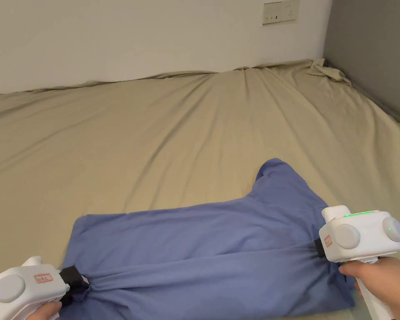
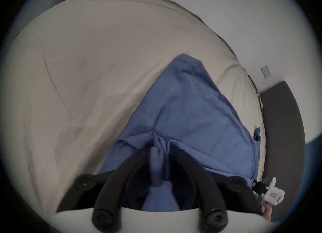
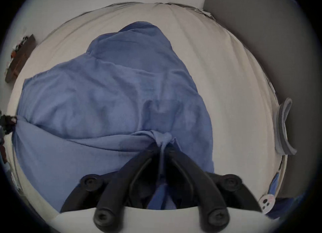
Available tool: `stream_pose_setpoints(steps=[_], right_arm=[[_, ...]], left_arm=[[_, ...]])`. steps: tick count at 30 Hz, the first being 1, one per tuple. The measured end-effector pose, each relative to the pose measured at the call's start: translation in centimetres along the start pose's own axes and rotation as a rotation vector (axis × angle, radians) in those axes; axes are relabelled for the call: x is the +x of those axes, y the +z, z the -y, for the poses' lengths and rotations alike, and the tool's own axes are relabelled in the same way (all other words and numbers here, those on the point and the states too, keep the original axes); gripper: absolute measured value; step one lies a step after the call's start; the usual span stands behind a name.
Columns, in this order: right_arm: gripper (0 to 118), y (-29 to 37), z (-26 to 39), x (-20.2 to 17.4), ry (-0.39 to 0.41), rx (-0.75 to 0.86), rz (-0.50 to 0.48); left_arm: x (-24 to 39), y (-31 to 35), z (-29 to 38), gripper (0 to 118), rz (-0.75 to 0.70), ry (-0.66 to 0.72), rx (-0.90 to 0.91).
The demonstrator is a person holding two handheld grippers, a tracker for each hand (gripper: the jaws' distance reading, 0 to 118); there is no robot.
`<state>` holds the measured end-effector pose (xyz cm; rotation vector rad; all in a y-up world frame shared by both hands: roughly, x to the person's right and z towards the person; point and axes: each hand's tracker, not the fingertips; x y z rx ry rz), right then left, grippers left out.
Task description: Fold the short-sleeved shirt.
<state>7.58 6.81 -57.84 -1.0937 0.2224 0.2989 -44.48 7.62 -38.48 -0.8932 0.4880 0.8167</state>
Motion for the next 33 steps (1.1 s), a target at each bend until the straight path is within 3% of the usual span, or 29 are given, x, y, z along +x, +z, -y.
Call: stream_pose_setpoints(steps=[1,2,4,5,8,11,12,13,14,15,18,21,22,23,24,25,28,33], right_arm=[[96,0.7,-0.3,0.4,0.002,-0.006,0.01],[96,2.1,-0.4,1.1,-0.003,0.017,0.029],[118,5.8,0.5,2.1,-0.062,0.166,-0.042],[118,8.5,1.5,2.5,-0.08,0.285,-0.085],[118,12.2,4.6,3.1,-0.063,0.371,-0.079],[117,14.8,10.1,1.8,-0.073,0.411,-0.102],[103,15.9,11.8,0.8,-0.081,0.409,-0.108],[64,16.1,13.6,-0.1,-0.095,0.402,-0.119],[3,15.9,15.2,-1.2,-0.095,0.388,-0.124],[2,15.8,16.9,-2.3,-0.104,0.375,-0.124],[2,15.5,19.1,-4.3,-0.081,0.396,-0.289],[2,15.3,18.7,-4.1,0.008,0.372,-0.254],[2,15.3,18.3,-3.8,0.003,0.389,-0.25],[2,15.4,17.7,-3.3,-0.005,0.395,-0.257],[2,16.5,17.1,-4.1,-0.01,0.408,-0.246],[2,16.6,16.7,-3.7,-0.04,0.407,-0.263],[2,16.5,16.0,-2.8,-0.133,0.388,-0.267],[2,15.7,16.1,-1.6,-0.167,0.344,-0.206]], left_arm=[[0.2,0.8,-0.3,105,0.021,-0.017,-0.002],[0.6,2.2,-0.6,105,0.079,-0.037,-0.006],[1.1,5.6,-0.4,118,0.136,-0.086,0.066],[1.0,8.4,0.6,118,0.174,-0.128,0.169],[0.5,13.9,4.4,118,0.181,-0.241,0.274],[-1.9,15.6,8.7,118,0.136,-0.333,0.175],[-2.6,15.6,10.2,116,0.127,-0.346,0.12],[-2.5,15.4,12.2,91,0.152,-0.335,0.074],[-3.0,15.3,13.9,27,0.162,-0.293,0.046],[-3.1,14.7,15.5,0,0.129,-0.267,0.013],[-4.7,13.3,16.8,0,0.124,-0.328,-0.023],[-3.6,12.0,15.4,0,0.03,-0.355,0.051],[-3.4,11.2,14.5,13,-0.014,-0.357,0.087],[-3.1,10.0,13.7,54,-0.083,-0.372,0.142],[-2.9,8.7,13.0,108,-0.137,-0.383,0.17],[-2.8,8.1,11.8,114,-0.183,-0.386,0.15],[-2.4,4.8,10.2,113,-0.193,-0.379,0.125],[-2.6,1.2,7.8,110,-0.188,-0.404,0.102]])
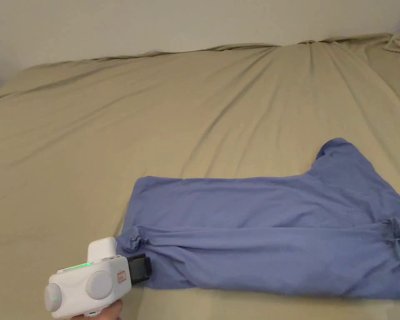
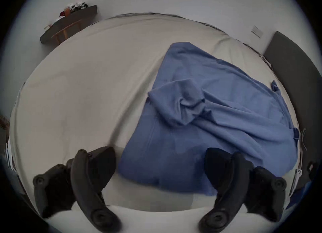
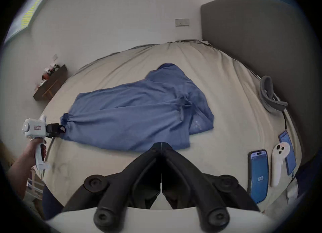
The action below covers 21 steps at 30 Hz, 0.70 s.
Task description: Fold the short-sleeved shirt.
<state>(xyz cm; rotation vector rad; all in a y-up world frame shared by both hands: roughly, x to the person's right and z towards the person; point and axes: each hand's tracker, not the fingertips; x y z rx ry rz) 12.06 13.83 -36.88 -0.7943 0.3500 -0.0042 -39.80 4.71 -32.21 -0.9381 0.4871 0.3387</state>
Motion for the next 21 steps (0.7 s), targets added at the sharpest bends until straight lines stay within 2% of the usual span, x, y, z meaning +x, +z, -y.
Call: stream_pose_setpoints(steps=[1,2,3,4,5,8,9,10,11,12,13,17,19,20,21], right_arm=[[2,-0.2,0.0,0.4,-0.001,-0.004,0.01],[2,-0.5,0.0,0.9,0.005,-0.008,0.02],[2,-0.9,-0.1,1.0,0.016,-0.013,0.044],[2,-1.3,-0.4,1.4,0.024,-0.021,0.075],[2,-1.9,-0.7,1.9,0.029,-0.025,0.087],[2,-4.3,-2.1,3.5,0.041,-0.032,0.083],[11,-5.3,-2.6,3.9,0.051,-0.053,0.06],[51,-6.7,-3.2,4.3,0.065,-0.089,0.062],[107,-8.3,-3.8,4.4,0.078,-0.133,0.074],[116,-9.7,-4.1,4.6,0.084,-0.183,0.087],[113,-9.0,-5.1,4.4,0.078,-0.119,0.074],[117,-16.2,-4.3,5.7,0.13,-0.215,0.089],[112,-15.8,-4.1,4.2,0.144,-0.257,0.086],[97,-16.1,-4.1,4.1,0.141,-0.293,0.072],[69,-16.1,-4.1,4.0,0.128,-0.304,0.047]], left_arm=[[0.2,-0.1,-0.2,106,-0.008,-0.01,-0.001],[0.3,0.3,-0.4,94,-0.011,-0.021,0.003],[0.2,0.9,-0.6,60,0.005,-0.024,0.024],[-0.2,1.8,-0.9,16,0.046,-0.014,0.045],[-0.3,2.5,-0.9,6,0.054,-0.005,0.084],[-0.5,5.0,-1.2,6,0.176,0.046,0.075],[-0.6,5.4,-1.2,6,0.161,0.046,0.085],[-0.6,5.9,-1.4,6,0.175,0.047,0.087],[-0.5,6.2,-1.5,6,0.193,0.053,0.092],[-0.4,7.0,-1.5,6,0.204,0.061,0.097],[-0.4,7.3,-1.6,6,0.215,0.076,0.096],[-0.7,6.9,-1.7,6,0.224,0.092,0.085],[-0.8,6.5,-1.7,6,0.217,0.093,0.076],[-0.9,6.7,-1.8,6,0.214,0.101,0.069],[-1.1,6.7,-1.8,6,0.216,0.111,0.061]])
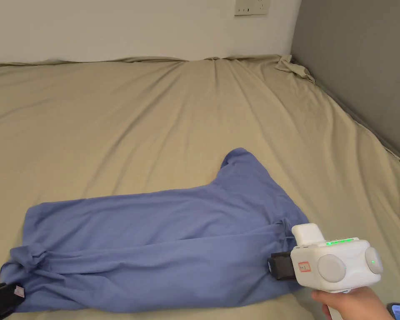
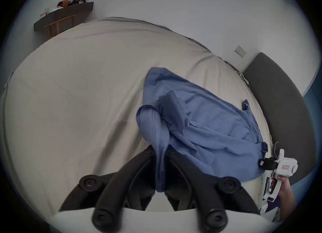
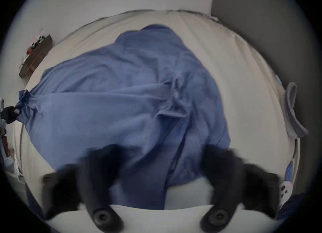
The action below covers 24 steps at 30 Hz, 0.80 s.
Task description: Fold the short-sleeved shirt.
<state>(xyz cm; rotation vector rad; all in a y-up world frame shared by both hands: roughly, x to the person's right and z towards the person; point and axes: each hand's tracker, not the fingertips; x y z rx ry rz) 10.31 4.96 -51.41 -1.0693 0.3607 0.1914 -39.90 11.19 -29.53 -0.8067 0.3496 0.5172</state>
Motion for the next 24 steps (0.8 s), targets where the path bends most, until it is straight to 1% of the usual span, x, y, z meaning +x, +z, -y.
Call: stream_pose_setpoints(steps=[1,3,4,5,6,8,10,11,13,14,17,18,20,22,23,24], right_arm=[[57,0.5,0.1,-0.1,-0.017,0.016,-0.037],[14,2.3,-0.3,-0.8,0.02,0.032,-0.036],[14,2.8,-0.4,-0.8,0.029,0.024,-0.09],[14,3.7,-0.4,-0.7,0.017,0.031,-0.07],[14,3.1,-0.1,0.0,-0.011,0.028,-0.065],[14,5.1,-0.1,1.2,-0.03,0.045,-0.115],[14,7.2,0.2,1.5,-0.029,0.045,-0.105],[14,8.2,0.5,1.8,-0.028,0.022,-0.117],[14,9.7,1.6,2.2,-0.034,-0.003,-0.146],[14,10.8,2.6,2.1,-0.048,-0.02,-0.142],[14,11.4,5.9,1.7,-0.037,-0.077,-0.143],[14,12.3,6.4,0.5,-0.002,-0.106,-0.131],[14,11.1,8.7,-0.4,0.007,-0.143,-0.102],[14,9.3,10.2,-0.4,-0.011,-0.176,-0.101],[14,8.4,10.8,-0.8,0.001,-0.173,-0.078],[14,7.5,11.2,-1.2,0.017,-0.172,-0.067]], left_arm=[[-0.3,0.1,0.0,6,0.011,0.029,-0.004],[-1.5,0.0,-0.4,6,0.027,0.075,-0.015],[-1.8,0.1,-0.5,6,0.038,0.087,-0.021],[-2.1,0.4,-0.5,6,0.05,0.092,-0.028],[-2.4,0.8,-0.6,6,0.056,0.091,-0.032],[-2.5,2.1,-0.3,6,0.079,0.088,-0.053],[-2.9,3.6,-0.2,6,0.091,0.077,-0.061],[-4.7,3.8,-0.1,6,0.093,0.075,-0.062],[-5.6,5.5,0.4,6,0.126,0.093,-0.083],[-6.1,6.4,0.9,6,0.136,0.105,-0.092],[-8.0,8.0,3.2,6,0.123,0.104,-0.134],[-8.3,8.2,4.2,6,0.111,0.093,-0.159],[-9.3,8.2,6.5,6,0.072,0.094,-0.22],[-10.5,7.5,8.3,6,0.06,0.136,-0.258],[-10.7,7.0,9.2,6,0.044,0.157,-0.277],[-11.1,6.3,9.9,6,0.02,0.146,-0.287]])
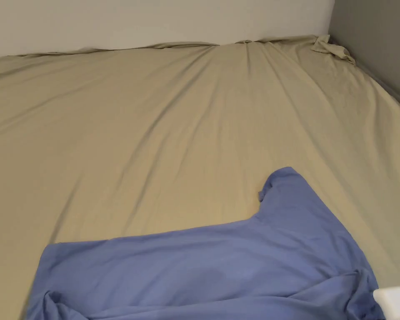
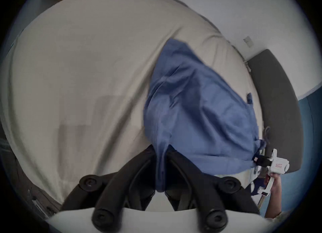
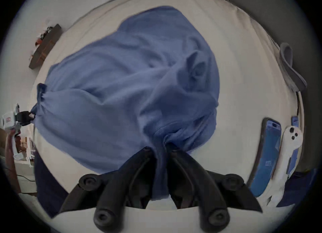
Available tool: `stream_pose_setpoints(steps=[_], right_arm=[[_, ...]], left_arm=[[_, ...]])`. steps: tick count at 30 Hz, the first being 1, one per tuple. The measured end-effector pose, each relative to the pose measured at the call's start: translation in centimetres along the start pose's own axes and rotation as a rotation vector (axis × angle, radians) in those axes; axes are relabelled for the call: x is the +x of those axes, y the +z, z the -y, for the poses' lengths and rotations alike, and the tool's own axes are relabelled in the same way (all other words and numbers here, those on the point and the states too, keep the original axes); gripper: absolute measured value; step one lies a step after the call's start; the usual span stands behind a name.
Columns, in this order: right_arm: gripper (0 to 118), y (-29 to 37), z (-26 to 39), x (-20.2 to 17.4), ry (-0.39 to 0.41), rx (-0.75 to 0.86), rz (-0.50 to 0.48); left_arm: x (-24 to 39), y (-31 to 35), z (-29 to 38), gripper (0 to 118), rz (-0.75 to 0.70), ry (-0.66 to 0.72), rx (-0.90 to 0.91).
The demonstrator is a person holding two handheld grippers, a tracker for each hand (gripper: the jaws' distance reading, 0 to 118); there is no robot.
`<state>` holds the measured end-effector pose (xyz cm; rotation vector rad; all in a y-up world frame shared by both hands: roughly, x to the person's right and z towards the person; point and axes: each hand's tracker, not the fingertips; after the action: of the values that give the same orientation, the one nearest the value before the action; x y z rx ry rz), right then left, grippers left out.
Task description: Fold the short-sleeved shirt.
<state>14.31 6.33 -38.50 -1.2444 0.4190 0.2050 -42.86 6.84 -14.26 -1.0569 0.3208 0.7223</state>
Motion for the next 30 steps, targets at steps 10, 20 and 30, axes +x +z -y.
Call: stream_pose_setpoints(steps=[10,20,30], right_arm=[[114,5.8,-1.7,1.6,0.06,0.188,0.026],[99,9.6,-6.8,-3.0,-0.062,0.488,0.099],[3,5.8,-5.8,-4.7,-0.094,0.41,-0.084]], left_arm=[[4.0,4.0,-0.1,118,0.012,-0.113,0.206],[13.5,4.7,-3.4,115,0.028,-0.223,0.287],[14.0,-4.2,-8.4,43,-0.215,-0.4,0.286]])
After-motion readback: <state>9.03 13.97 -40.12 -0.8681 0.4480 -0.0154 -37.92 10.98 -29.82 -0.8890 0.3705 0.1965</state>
